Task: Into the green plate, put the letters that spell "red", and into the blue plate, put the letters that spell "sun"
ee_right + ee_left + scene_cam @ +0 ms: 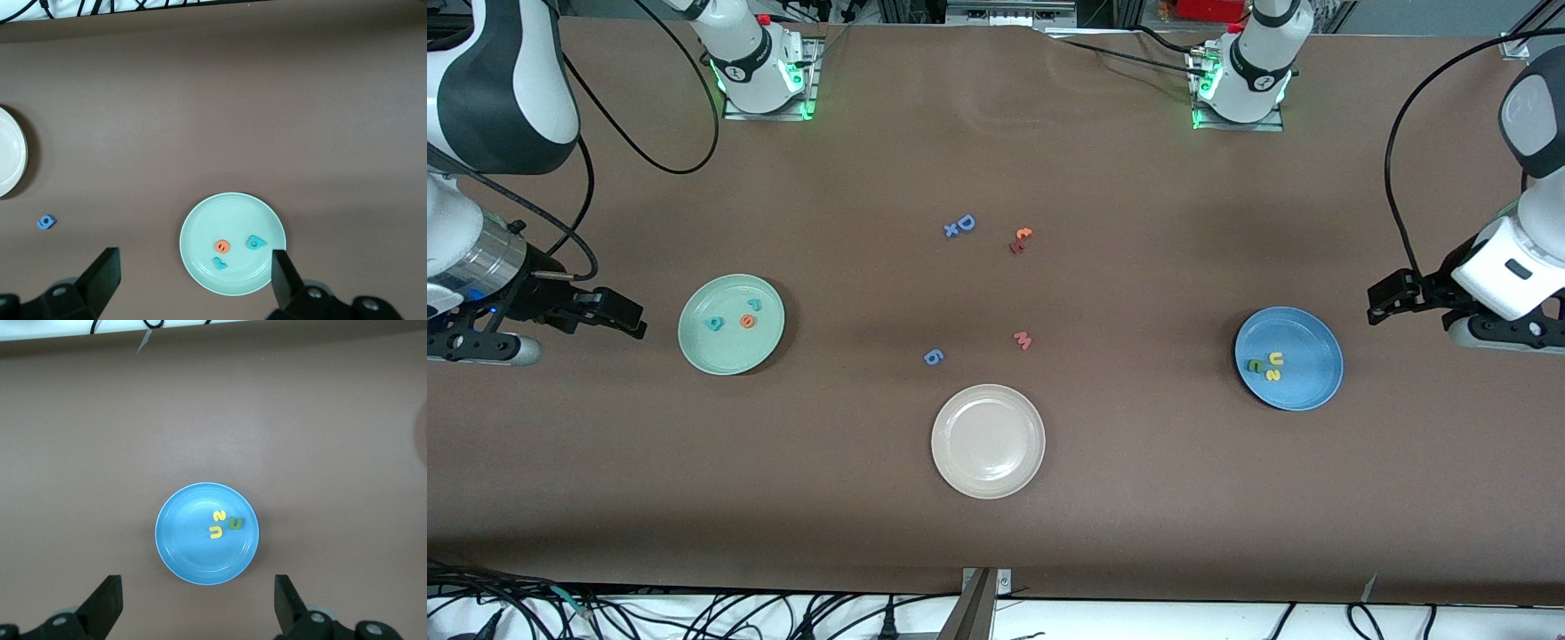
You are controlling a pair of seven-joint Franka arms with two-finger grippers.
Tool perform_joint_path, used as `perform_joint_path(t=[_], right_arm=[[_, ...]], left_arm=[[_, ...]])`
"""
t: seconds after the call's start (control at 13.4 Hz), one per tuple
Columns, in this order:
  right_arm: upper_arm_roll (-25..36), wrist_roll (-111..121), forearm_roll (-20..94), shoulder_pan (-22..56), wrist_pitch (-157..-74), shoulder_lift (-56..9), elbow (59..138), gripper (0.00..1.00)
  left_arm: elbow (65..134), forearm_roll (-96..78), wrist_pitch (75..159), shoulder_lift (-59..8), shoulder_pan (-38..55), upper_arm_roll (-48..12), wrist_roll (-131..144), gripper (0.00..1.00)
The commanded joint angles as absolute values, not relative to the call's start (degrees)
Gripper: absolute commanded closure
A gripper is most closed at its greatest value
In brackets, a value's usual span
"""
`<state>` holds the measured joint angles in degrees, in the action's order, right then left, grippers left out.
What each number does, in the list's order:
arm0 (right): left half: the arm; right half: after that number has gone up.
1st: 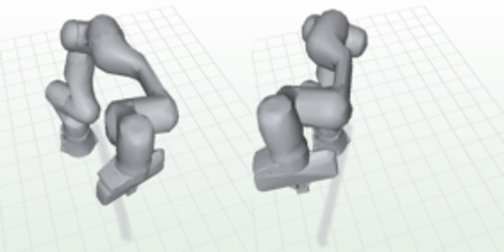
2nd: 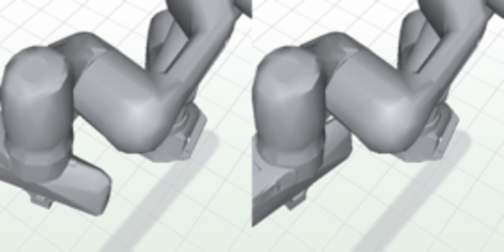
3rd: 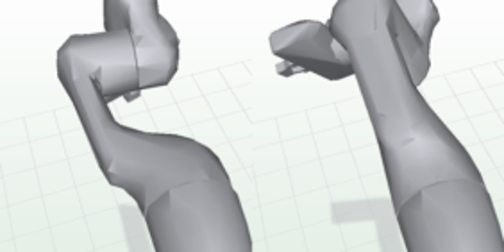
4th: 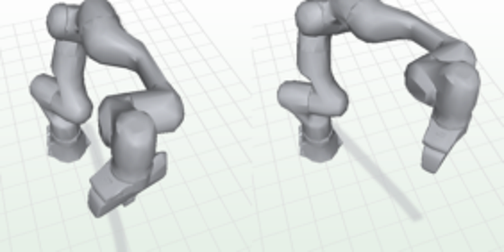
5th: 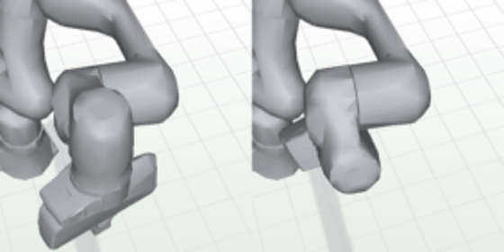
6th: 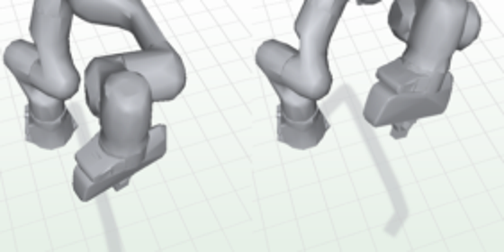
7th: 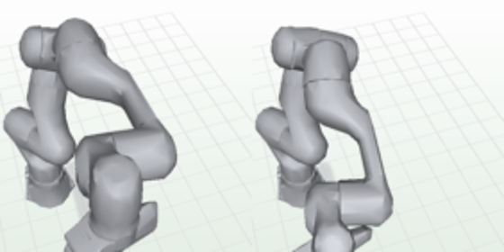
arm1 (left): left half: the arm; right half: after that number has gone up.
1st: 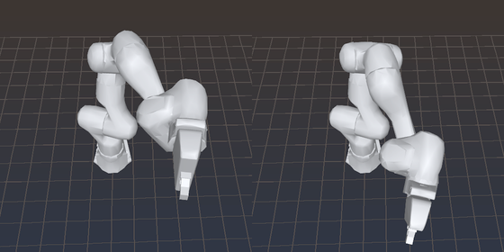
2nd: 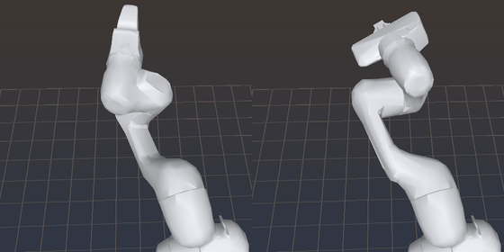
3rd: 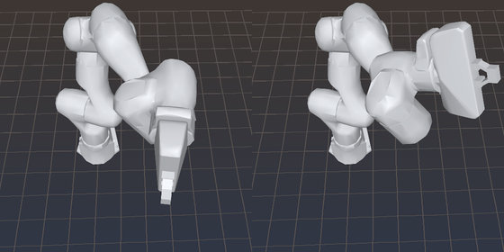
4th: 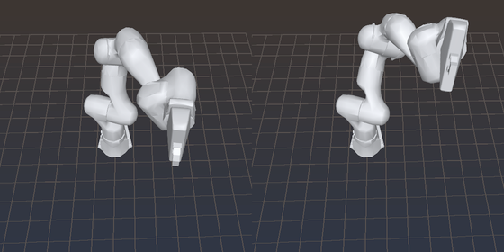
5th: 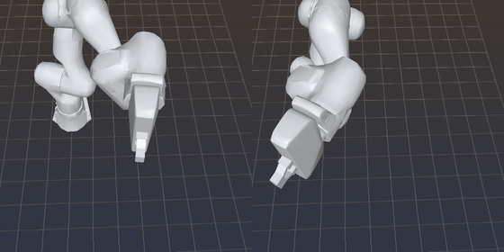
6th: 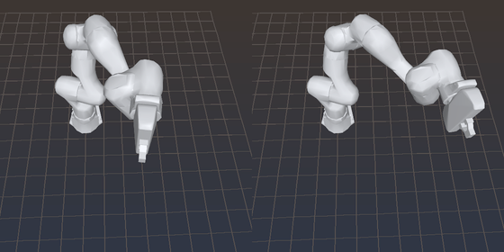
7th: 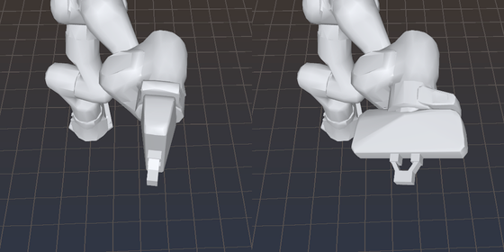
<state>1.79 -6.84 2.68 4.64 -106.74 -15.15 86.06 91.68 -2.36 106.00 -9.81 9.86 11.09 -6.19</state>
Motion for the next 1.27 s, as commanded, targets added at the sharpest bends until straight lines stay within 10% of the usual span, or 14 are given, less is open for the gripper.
perform_joint_path(t=[0.0, 1.19], right_arm=[[1.67, -6.68, 2.20, 4.48, -106.61, -15.29, 85.43, 0.00], [1.67, -6.77, 2.11, 4.48, -106.61, -15.29, 85.43, 0.00]], left_arm=[[93.43, -0.53, 105.12, -6.59, 6.51, 7.65, -9.22, 0.00], [91.33, -0.44, 99.06, -4.04, 8.00, 7.82, -9.23, 0.00]])
